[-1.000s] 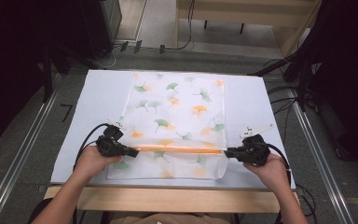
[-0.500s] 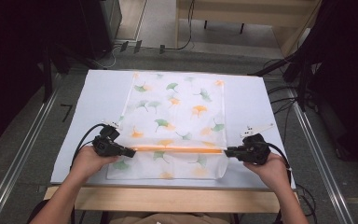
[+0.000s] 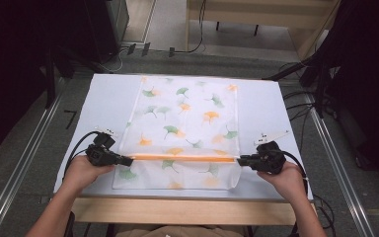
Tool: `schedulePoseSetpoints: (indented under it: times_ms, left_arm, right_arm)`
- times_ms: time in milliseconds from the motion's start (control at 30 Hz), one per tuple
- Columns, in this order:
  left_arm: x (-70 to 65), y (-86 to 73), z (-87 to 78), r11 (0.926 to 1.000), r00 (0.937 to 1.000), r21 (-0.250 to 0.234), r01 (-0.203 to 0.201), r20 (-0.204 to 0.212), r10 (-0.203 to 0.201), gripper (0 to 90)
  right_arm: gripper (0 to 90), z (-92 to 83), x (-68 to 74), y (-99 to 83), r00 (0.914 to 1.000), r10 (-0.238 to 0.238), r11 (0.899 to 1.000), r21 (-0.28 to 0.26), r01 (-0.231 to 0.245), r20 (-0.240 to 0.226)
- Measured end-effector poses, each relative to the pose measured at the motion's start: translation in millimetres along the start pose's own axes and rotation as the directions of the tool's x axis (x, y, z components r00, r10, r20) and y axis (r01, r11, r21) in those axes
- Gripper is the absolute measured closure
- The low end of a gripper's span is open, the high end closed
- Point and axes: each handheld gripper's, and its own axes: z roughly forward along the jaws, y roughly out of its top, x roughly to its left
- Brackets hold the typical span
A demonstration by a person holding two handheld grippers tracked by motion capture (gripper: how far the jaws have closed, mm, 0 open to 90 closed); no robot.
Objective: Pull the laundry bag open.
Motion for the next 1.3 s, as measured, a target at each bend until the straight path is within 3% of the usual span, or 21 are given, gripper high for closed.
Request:
schedulePoseSetpoints:
  times_ms: [733,867,1067,1300]
  left_arm:
    - [4.2,-2.6,-2.9,0.9999,0.9998,0.002,0.012,0.013,-0.012,90.0]
    - [10.3,-8.1,-8.3,0.9993,0.9993,0.002,0.036,0.004,-0.037,90.0]
    - [23.6,-20.5,-20.2,0.9972,0.9958,0.001,0.075,-0.053,-0.075,90.0]
    - [27.0,-25.5,-29.1,0.995,0.9953,-0.033,0.094,-0.022,-0.095,90.0]
  right_arm:
    - [84.0,0.5,-0.8,-1.3,1.0,0.0,1.0,0.0,0.0,0.001]
    - [84.1,-0.6,-1.6,-1.8,1.0,-0.001,1.0,0.005,0.001,0.004]
    - [84.2,-0.3,-2.5,-2.0,1.0,-0.002,1.0,0.008,0.002,0.008]
    - [84.2,1.4,-3.6,-2.3,0.9999,0.007,1.0,0.019,-0.007,0.015]
